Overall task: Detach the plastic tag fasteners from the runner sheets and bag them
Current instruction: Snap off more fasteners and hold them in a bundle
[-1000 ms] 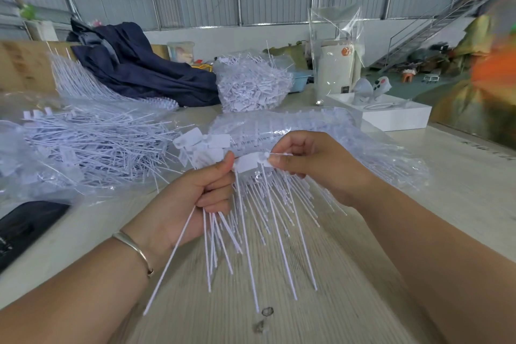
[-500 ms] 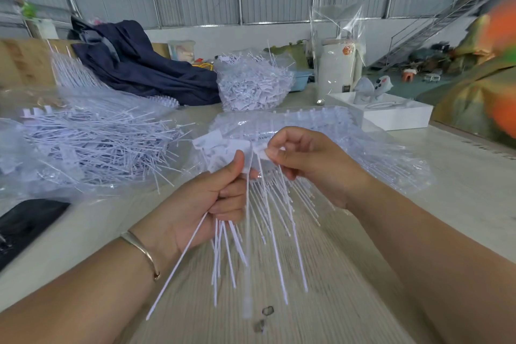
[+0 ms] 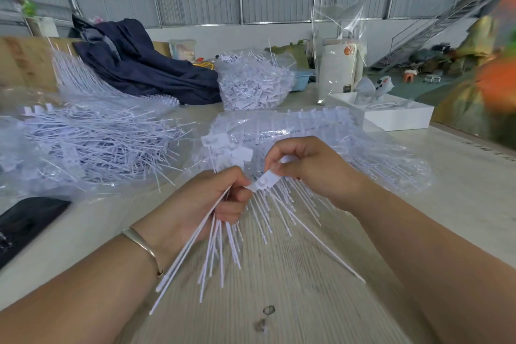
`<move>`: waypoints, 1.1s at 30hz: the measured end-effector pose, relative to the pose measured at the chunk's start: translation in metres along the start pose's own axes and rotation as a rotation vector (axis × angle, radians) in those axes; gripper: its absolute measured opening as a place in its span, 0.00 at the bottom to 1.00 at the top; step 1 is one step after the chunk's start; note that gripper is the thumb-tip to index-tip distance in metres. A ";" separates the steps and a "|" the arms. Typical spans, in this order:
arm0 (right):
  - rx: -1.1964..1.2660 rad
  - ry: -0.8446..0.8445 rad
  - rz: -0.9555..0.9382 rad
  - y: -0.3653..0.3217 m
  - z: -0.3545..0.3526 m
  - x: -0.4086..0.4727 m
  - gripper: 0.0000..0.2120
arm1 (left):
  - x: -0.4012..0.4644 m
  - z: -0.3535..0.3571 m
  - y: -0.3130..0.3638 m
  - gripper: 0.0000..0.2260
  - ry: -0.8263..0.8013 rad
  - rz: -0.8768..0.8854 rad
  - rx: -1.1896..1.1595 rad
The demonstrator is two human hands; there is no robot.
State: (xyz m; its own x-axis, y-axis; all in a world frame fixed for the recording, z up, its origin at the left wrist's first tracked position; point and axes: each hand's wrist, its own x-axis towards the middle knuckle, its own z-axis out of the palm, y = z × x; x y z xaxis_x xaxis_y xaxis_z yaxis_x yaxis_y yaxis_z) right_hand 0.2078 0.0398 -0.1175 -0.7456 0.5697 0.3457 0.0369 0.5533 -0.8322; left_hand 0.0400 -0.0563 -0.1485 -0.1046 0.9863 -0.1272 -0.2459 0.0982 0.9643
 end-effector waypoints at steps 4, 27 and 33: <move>-0.226 -0.082 -0.043 -0.003 0.005 0.001 0.07 | -0.001 -0.002 -0.002 0.17 0.078 -0.067 0.126; -0.350 0.121 -0.084 0.011 -0.008 0.003 0.18 | -0.014 0.001 0.009 0.23 0.159 -0.031 -0.004; -0.291 0.051 -0.048 0.013 -0.005 0.000 0.14 | -0.016 0.009 0.008 0.17 0.225 0.060 0.102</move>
State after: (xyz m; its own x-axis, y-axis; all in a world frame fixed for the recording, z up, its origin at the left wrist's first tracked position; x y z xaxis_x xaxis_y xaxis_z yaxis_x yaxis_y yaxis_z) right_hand 0.2112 0.0501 -0.1257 -0.7172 0.5643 0.4089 0.1973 0.7272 -0.6574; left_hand 0.0481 -0.0706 -0.1370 -0.3303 0.9378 -0.1065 -0.1353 0.0647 0.9887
